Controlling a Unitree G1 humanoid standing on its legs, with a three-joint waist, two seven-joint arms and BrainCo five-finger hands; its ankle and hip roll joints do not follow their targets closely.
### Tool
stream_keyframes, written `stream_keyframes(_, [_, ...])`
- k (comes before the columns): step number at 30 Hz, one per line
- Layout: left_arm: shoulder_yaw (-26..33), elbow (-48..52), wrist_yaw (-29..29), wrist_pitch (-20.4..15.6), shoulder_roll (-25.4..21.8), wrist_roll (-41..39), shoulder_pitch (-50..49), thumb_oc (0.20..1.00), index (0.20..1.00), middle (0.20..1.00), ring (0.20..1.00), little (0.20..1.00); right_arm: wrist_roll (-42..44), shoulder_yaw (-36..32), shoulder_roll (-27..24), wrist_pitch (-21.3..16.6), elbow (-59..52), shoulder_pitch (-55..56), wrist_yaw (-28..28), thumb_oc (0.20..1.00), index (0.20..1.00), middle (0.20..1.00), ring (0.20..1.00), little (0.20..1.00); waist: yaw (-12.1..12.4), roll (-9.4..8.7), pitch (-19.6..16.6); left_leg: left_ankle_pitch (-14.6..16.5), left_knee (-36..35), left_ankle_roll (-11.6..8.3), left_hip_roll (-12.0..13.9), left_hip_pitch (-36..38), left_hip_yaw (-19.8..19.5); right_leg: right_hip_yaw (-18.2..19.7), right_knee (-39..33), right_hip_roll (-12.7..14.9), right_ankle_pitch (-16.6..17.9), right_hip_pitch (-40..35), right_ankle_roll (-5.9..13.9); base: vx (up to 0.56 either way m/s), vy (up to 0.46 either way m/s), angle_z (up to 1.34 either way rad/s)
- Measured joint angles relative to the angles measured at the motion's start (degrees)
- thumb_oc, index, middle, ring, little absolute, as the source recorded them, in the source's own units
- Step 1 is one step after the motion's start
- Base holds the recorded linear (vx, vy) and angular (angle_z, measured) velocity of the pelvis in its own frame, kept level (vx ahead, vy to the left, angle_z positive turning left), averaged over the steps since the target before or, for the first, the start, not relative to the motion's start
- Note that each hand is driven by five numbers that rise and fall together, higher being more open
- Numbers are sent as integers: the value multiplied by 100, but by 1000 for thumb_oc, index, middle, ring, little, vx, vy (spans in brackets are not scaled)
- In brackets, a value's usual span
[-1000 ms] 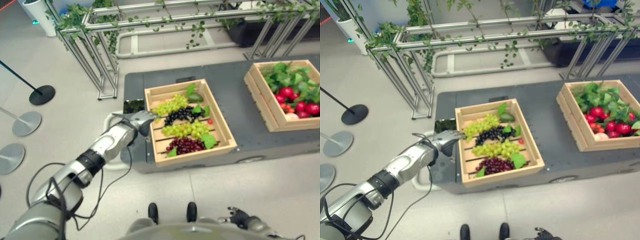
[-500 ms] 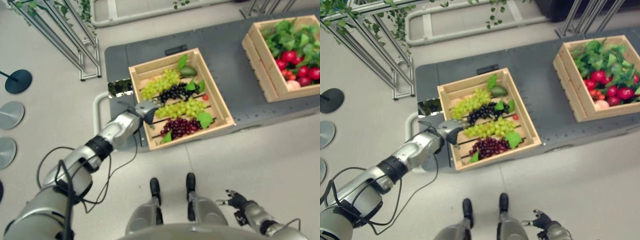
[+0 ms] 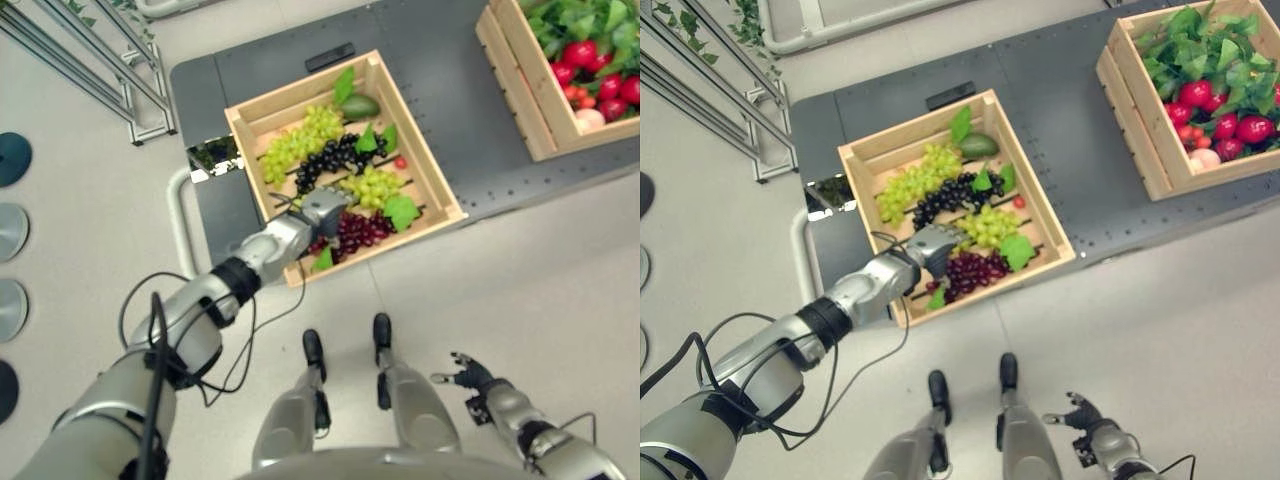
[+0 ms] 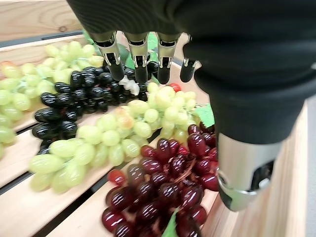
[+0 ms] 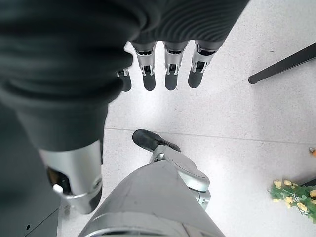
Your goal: Pick up the fruits from the basket on one side to the basket on the other side
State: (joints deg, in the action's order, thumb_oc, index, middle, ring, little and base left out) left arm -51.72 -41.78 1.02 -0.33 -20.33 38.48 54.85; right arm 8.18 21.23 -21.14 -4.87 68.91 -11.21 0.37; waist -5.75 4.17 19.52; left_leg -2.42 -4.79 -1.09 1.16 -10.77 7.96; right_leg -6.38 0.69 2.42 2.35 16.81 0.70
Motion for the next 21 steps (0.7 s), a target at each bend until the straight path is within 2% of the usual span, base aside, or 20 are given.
stream_keyframes(4, [-110,-71,25,5,3,0,44,1000,1000,1000,1000,1000,32,21,0,-49,-29,-3,-16,1000,1000,1000,1000,1000,-3,-60,36,0,-3,0,1,-25,106,79,68,-7,1,118,-1,2,-14,-17])
stream_keyframes(9, [-105,-69,77,6,-68,0,140,1000,1000,1000,1000,1000,77,18,5,-117,-157,15,-53,1000,1000,1000,1000,1000,-145,-183,108,0,-2,1,5,-118,154,138,141,-23,8,286,-12,15,-14,-9])
stream_keyframes(18, [-96,-23,156,87,-249,0,527,1000,1000,1000,1000,1000,232,19,6,-122,-128,40,-38,1000,1000,1000,1000,1000,-141,-231,105,1,-2,1,30,-185,190,203,136,-53,29,382,-38,25,-20,-4])
stream_keyframes(21, [-64,271,181,109,-385,1,618,1000,1000,1000,1000,1000,270,18,6,-128,-137,40,3,1000,1000,1000,1000,1000,-131,-269,88,1,-3,1,36,-188,188,201,134,-58,29,384,-39,0,0,0])
